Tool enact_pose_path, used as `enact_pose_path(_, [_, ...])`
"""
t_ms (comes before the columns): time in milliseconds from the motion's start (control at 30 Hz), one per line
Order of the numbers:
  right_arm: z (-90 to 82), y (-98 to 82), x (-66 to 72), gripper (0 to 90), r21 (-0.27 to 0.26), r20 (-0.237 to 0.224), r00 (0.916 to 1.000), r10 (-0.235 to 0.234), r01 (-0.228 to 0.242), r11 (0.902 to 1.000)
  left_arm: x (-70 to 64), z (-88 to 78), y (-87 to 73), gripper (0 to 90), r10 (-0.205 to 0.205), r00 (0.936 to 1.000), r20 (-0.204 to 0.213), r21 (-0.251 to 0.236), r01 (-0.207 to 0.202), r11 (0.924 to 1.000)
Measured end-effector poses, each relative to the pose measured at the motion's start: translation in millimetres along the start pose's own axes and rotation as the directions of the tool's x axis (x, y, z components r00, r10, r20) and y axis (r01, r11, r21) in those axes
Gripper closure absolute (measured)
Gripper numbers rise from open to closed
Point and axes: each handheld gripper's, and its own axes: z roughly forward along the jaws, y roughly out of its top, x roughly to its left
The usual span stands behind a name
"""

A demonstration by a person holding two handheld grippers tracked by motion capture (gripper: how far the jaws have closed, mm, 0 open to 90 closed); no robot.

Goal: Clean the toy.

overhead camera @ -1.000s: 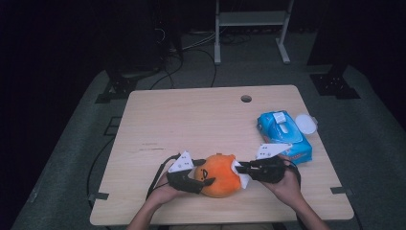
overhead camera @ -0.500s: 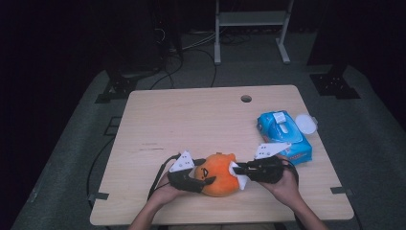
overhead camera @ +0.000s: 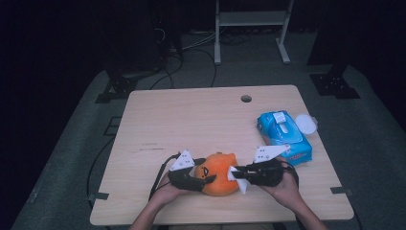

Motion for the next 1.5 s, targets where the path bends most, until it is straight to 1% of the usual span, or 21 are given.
enact_pose_path(33, [-1.3, -1.8, -4.7, 79.6, -0.005, 0.017, 0.9995, 0.025, -0.025, 0.9997, -2.0, 0.7, 0.5, 28.1, 0.010, 0.9999, 0.004, -0.001, -0.010, 0.9999])
enact_pose_path(167, [-2.3, -5.1, -15.3, 79.5, -0.013, 0.066, 0.9957, 0.065, -0.065, 0.9978, -13.7, 4.5, 4.7, 28.0, 0.076, 0.9969, 0.018, 0.007, -0.077, 0.9970])
enact_pose_path(267, [-0.5, -5.8, -19.8, 79.3, -0.012, 0.080, 0.9935, 0.081, -0.081, 0.9967, -15.0, 4.7, 5.3, 27.4, 0.085, 0.9958, 0.035, 0.007, -0.085, 0.9963])
enact_pose_path(300, [0.0, -6.7, -21.3, 79.3, -0.011, 0.075, 0.9934, 0.087, -0.086, 0.9962, -14.1, 4.0, 5.3, 27.0, 0.079, 0.9959, 0.044, 0.005, -0.079, 0.9969])
enact_pose_path(367, [0.1, -7.8, -21.7, 79.4, -0.005, 0.063, 0.9941, 0.088, -0.088, 0.9961, -8.5, 1.7, 5.9, 24.2, 0.028, 0.9968, 0.075, -0.010, -0.027, 0.9996])
enact_pose_path(433, [0.1, -8.1, -20.3, 79.4, 0.005, 0.063, 0.9949, 0.079, -0.079, 0.9969, -2.2, -0.3, 7.3, 21.6, -0.036, 0.9973, 0.064, -0.023, 0.037, 0.9990])
enact_pose_path(500, [0.6, -8.3, -19.7, 79.5, 0.011, 0.063, 0.9952, 0.075, -0.075, 0.9971, -0.1, 0.5, 6.9, 21.4, -0.063, 0.9968, 0.049, -0.017, 0.064, 0.9978])
enact_pose_path(533, [0.5, -8.1, -19.8, 79.5, 0.010, 0.063, 0.9951, 0.077, -0.077, 0.9970, -1.4, 1.6, 6.1, 22.7, -0.057, 0.9974, 0.044, -0.014, 0.058, 0.9982])
enact_pose_path(633, [-0.4, -3.4, -15.3, 79.6, -0.003, 0.064, 0.9958, 0.065, -0.065, 0.9979, -10.6, 6.4, 7.8, 24.8, -0.002, 0.9996, 0.030, 0.004, 0.001, 1.0000])
enact_pose_path(733, [2.4, 5.5, -5.8, 79.5, -0.016, 0.052, 0.9982, 0.031, -0.030, 0.9994, -20.5, 10.2, 9.6, 25.3, 0.057, 0.9978, 0.036, 0.018, -0.057, 0.9982])
enact_pose_path(800, [3.5, 10.2, -4.1, 79.5, -0.020, 0.052, 0.9986, 0.010, -0.009, 0.9998, -23.2, 9.9, 9.9, 25.1, 0.076, 0.9961, 0.046, 0.018, -0.077, 0.9969])
enact_pose_path(867, [4.9, 9.8, -6.4, 79.6, -0.013, 0.042, 0.9991, 0.010, -0.010, 0.9999, -20.5, 7.2, 10.0, 24.2, 0.072, 0.9957, 0.058, 0.013, -0.073, 0.9973])
enact_pose_path(933, [5.2, 5.6, -9.6, 79.6, -0.003, 0.038, 0.9991, 0.021, -0.021, 0.9998, -13.1, 2.3, 10.8, 20.9, 0.036, 0.9977, 0.058, -0.012, -0.035, 0.9993])
enact_pose_path(1033, [2.4, 1.2, -14.4, 79.6, -0.003, 0.047, 0.9984, 0.033, -0.033, 0.9995, -8.7, 1.7, 9.6, 19.7, 0.007, 0.9989, 0.047, -0.009, -0.007, 0.9999])
enact_pose_path(1133, [1.5, 2.6, -14.5, 79.7, -0.010, 0.049, 0.9979, 0.043, -0.042, 0.9991, -15.2, 6.0, 10.7, 23.9, 0.034, 0.9985, 0.044, 0.001, -0.034, 0.9994])
enact_pose_path(1233, [4.6, 8.9, -4.2, 79.6, -0.014, 0.051, 0.9987, 0.001, -0.001, 0.9999, -20.9, 7.4, 12.7, 24.3, 0.074, 0.9961, 0.048, 0.005, -0.074, 0.9972])
enact_pose_path(1300, [5.7, 12.2, -0.1, 79.5, -0.014, 0.046, 0.9988, -0.018, 0.018, 0.9997, -20.9, 6.2, 12.3, 24.3, 0.078, 0.9953, 0.057, 0.007, -0.079, 0.9969])
enact_pose_path(1367, [6.6, 11.5, -1.4, 79.6, -0.008, 0.038, 0.9991, -0.018, 0.018, 0.9998, -16.7, 3.6, 12.0, 22.7, 0.059, 0.9963, 0.063, 0.000, -0.059, 0.9982])
enact_pose_path(1433, [6.8, 8.2, -4.0, 79.6, -0.004, 0.030, 0.9995, -0.007, 0.007, 1.0000, -11.0, 0.9, 12.5, 17.9, 0.025, 0.9985, 0.049, -0.001, -0.025, 0.9997])
enact_pose_path(1467, [6.1, 6.7, -4.7, 79.6, 0.000, 0.027, 0.9996, -0.004, 0.004, 1.0000, -8.0, 0.8, 12.3, 13.1, -0.002, 0.9996, 0.030, 0.013, 0.001, 0.9999])
enact_pose_path(1500, [5.3, 5.4, -5.2, 79.6, 0.000, 0.026, 0.9997, -0.005, 0.005, 1.0000, -4.9, 1.1, 10.8, 9.6, -0.032, 0.9988, 0.036, 0.019, 0.032, 0.9993])
